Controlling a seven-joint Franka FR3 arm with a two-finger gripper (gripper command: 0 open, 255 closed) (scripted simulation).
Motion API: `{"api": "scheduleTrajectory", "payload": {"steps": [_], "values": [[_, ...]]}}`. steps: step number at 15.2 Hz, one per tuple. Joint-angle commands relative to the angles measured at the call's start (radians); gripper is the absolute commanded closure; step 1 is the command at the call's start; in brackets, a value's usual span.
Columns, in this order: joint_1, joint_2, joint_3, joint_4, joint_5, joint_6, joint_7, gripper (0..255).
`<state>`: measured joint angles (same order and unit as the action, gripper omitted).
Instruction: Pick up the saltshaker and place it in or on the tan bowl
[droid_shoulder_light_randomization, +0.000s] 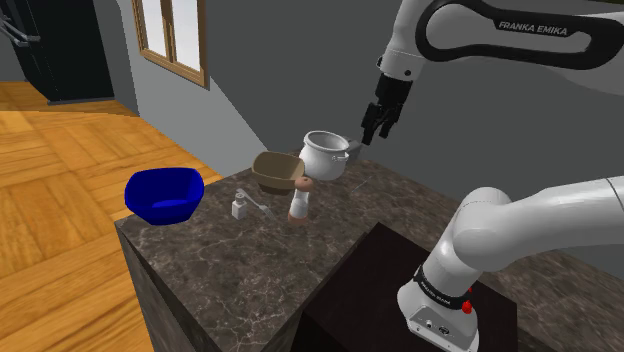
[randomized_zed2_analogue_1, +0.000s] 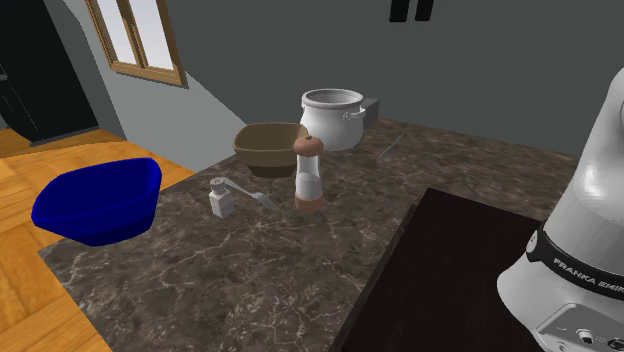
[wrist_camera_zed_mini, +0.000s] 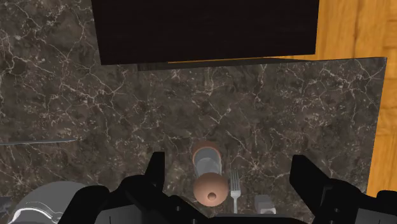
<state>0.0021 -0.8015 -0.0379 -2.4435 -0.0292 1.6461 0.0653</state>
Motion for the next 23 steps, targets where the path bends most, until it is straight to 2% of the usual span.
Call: {"api": "scheduleTrajectory", "payload": {"steps": [1,7,12,19,23], "values": [[0.000,0.000,0.000,0.000,0.000,0.000,0.000,0],[0.007,0.162,-0.046,-0.054,0.026,0.217,-0.036,0],[0.023,0.333,-0.084,-0.058,0.066,0.390,-0.080,0],[0.058,0.607,-0.131,0.003,0.173,0.594,-0.177,0],[0.070,0.728,-0.140,0.041,0.239,0.667,-0.230,0]]}}
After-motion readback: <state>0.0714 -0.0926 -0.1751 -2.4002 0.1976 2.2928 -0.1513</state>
